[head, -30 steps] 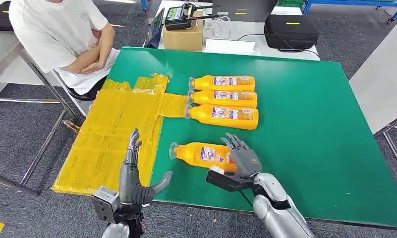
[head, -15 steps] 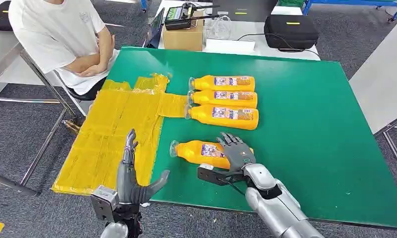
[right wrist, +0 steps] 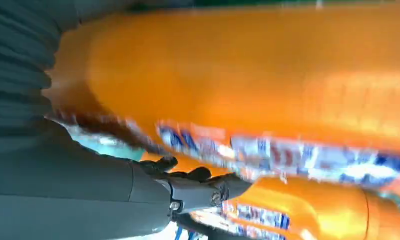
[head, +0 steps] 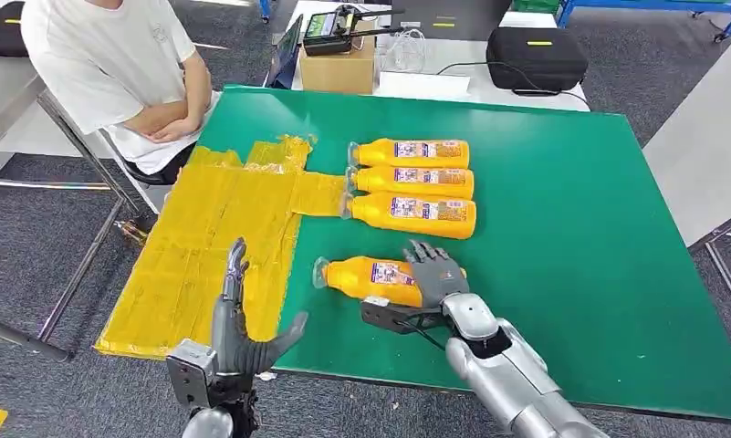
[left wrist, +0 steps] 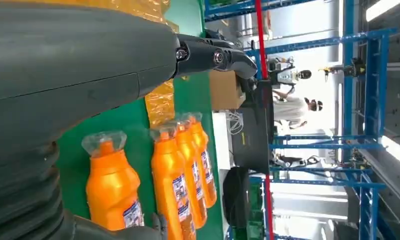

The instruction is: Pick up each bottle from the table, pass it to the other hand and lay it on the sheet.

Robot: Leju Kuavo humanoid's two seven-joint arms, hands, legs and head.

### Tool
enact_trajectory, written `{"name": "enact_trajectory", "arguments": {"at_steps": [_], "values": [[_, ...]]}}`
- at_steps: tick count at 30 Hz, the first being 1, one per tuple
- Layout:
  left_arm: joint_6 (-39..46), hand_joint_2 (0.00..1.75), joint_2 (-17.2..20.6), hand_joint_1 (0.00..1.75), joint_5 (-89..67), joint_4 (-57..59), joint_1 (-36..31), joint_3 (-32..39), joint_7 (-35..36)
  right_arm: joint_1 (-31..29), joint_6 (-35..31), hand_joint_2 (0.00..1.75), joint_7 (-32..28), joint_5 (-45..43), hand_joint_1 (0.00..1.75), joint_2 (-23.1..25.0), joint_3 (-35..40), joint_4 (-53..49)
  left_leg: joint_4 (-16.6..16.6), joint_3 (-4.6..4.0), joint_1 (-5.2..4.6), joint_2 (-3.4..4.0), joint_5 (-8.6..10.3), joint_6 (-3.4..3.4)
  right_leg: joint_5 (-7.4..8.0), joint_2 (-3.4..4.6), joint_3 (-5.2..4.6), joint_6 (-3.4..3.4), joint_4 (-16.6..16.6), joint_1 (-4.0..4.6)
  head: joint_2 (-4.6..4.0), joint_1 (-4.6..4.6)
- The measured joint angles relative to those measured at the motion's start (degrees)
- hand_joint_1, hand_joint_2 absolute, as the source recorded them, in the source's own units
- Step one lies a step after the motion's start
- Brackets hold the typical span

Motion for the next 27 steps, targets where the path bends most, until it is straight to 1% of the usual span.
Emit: {"name": "enact_trajectory", "arguments": {"at_steps": [7,10,18,20,21,22,23,25,26,27], "values": [[-0.22,1.75,0.0,0.0,-0.55,0.0,-0.13,0.52,0.28,-0.99,2.51,1.75,-3.3,-5.89,1.75,-0.44,-0.22,2.4,0.0,0.1,-0.01,0.01,0.0,0.0,0.0,0.01,0.03,0.0,-0.01,0.0,0.0,0.02],[-0.33,1.75,0.0,0.0,-0.5,0.07,-0.3,0.52,0.28,-1.59,2.62,1.75,-3.54,-8.31,1.75,-1.12,-0.42,4.29,0.01,0.29,-0.01,0.01,-0.01,0.0,0.0,0.0,0.19,0.0,-0.03,0.0,0.0,0.0],[-0.31,1.75,0.04,0.0,0.42,0.15,-0.66,0.44,0.28,-1.35,-0.29,1.75,-3.74,-11.41,1.75,-2.88,-2.6,8.76,-0.01,0.88,0.0,0.0,-0.06,0.01,-0.04,-0.02,0.73,-0.02,-0.16,0.0,0.0,0.02],[-0.24,1.75,0.09,0.0,0.42,0.15,-0.68,0.44,0.28,-1.26,-0.66,1.75,-3.74,-11.69,1.75,-3.1,-3.04,9.33,-0.03,1.13,-0.01,0.03,-0.14,0.12,-0.05,-0.01,0.53,-0.02,-0.26,0.0,0.0,0.0],[-0.17,1.75,0.09,0.0,0.42,0.15,-0.68,0.41,0.28,-1.14,-1.0,1.75,-3.86,-12.28,1.75,-3.19,-3.41,9.57,-0.04,1.3,0.0,0.03,-0.2,0.15,-0.08,-0.02,0.66,-0.02,-0.3,0.01,0.0,0.04],[-0.15,1.75,0.11,0.0,0.5,0.15,-0.67,0.41,0.28,-0.85,-1.73,1.75,-5.1,-13.51,1.75,-3.21,-3.98,9.73,-0.04,1.4,0.0,0.01,-0.22,0.19,-0.17,-0.02,0.78,0.11,-0.32,0.01,0.0,0.02],[-0.15,1.75,0.2,0.0,0.79,0.15,-0.64,0.39,0.28,-0.31,-2.5,1.75,-8.3,-16.38,1.75,-3.21,-4.9,9.68,-0.04,1.46,0.0,0.01,-0.22,0.19,-0.18,-0.01,0.88,0.13,-0.32,0.01,0.0,0.02],[0.13,1.75,0.44,0.0,1.58,0.15,-0.44,0.37,0.28,1.54,-3.06,1.75,-17.59,-25.35,1.75,-3.3,-8.18,8.5,-0.05,1.59,0.01,0.02,-0.27,0.22,-0.17,0.02,1.05,0.13,-0.33,0.02,0.0,0.07],[0.5,1.75,0.55,0.0,1.92,0.09,-0.26,0.37,0.33,3.2,-2.89,1.75,-22.01,-30.13,1.75,-3.41,-10.13,6.55,-0.05,1.58,0.01,0.03,-0.27,0.23,-0.16,0.03,1.63,0.14,-0.33,0.02,0.0,0.07],[0.74,1.75,0.68,0.0,2.43,0.07,-0.05,0.39,0.79,5.42,-2.73,1.75,-24.82,-34.01,1.75,-3.39,-11.66,4.23,-0.05,1.53,0.02,0.08,-0.27,0.23,-0.12,0.07,1.63,0.16,-0.33,0.02,0.0,0.09]]}}
